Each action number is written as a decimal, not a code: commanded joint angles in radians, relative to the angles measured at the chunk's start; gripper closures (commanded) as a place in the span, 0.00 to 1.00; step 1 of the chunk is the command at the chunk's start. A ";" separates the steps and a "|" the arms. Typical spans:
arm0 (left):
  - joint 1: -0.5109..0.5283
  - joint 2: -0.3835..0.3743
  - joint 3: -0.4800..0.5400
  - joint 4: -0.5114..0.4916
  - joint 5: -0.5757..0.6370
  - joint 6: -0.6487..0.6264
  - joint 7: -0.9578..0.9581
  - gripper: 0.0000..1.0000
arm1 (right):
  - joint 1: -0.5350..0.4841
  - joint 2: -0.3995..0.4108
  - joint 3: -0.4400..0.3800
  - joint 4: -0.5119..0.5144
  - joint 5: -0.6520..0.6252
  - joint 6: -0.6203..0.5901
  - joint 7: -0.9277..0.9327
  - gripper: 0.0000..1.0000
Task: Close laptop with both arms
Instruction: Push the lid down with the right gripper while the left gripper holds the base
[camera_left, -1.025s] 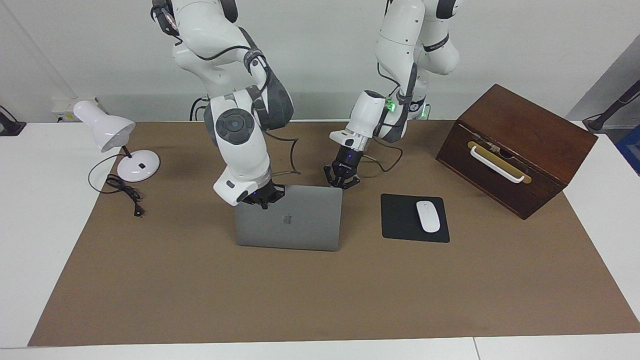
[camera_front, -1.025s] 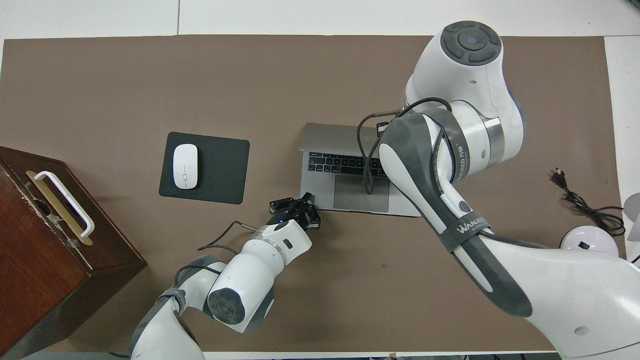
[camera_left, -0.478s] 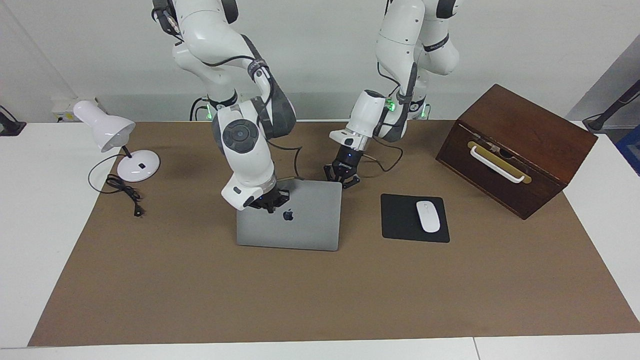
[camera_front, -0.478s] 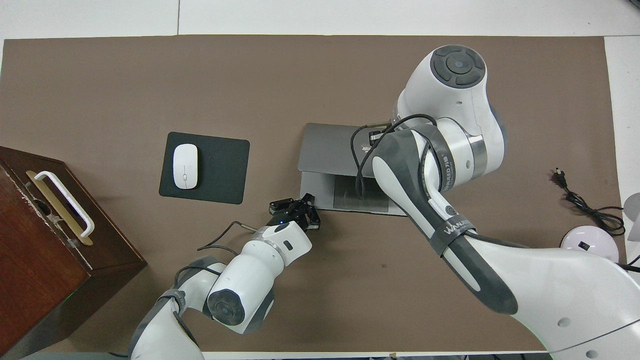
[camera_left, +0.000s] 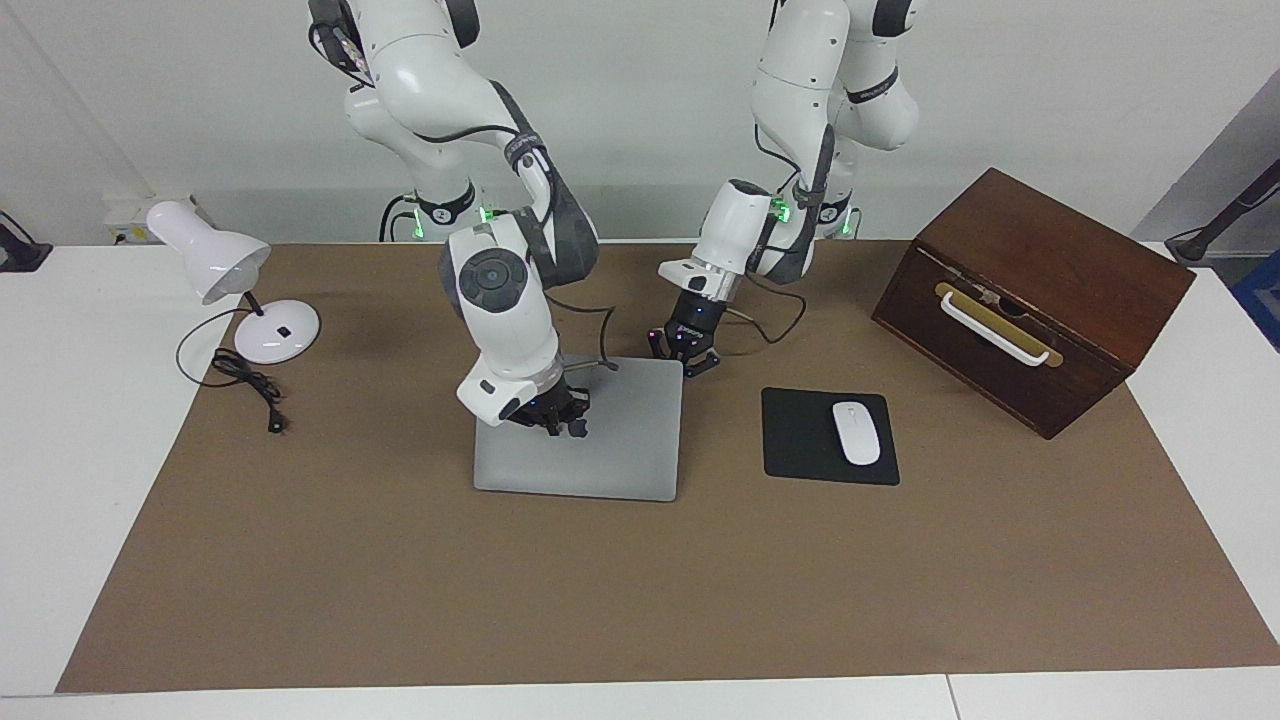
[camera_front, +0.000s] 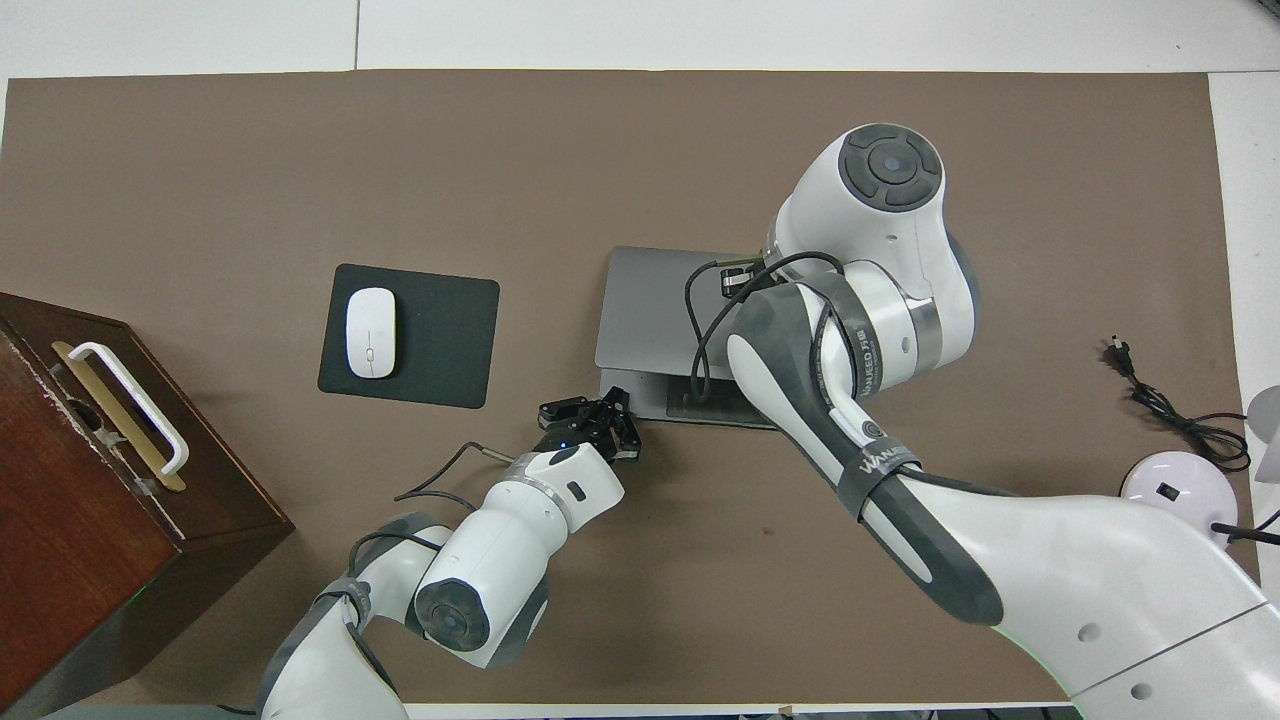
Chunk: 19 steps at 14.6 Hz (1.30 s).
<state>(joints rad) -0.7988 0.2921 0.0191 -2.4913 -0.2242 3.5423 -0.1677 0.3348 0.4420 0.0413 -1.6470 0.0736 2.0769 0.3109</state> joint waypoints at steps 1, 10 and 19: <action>-0.033 0.038 0.007 -0.072 -0.024 -0.040 0.010 1.00 | 0.009 0.006 0.005 -0.039 0.028 0.055 0.017 1.00; -0.033 0.038 0.007 -0.072 -0.024 -0.040 0.010 1.00 | 0.015 0.015 0.005 -0.085 0.026 0.129 0.031 1.00; -0.031 0.038 0.007 -0.070 -0.026 -0.040 0.008 1.00 | -0.006 0.000 0.002 -0.053 0.015 0.074 0.022 1.00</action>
<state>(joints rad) -0.7995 0.2921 0.0197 -2.4914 -0.2242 3.5424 -0.1667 0.3467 0.4599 0.0415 -1.7081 0.0742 2.1791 0.3298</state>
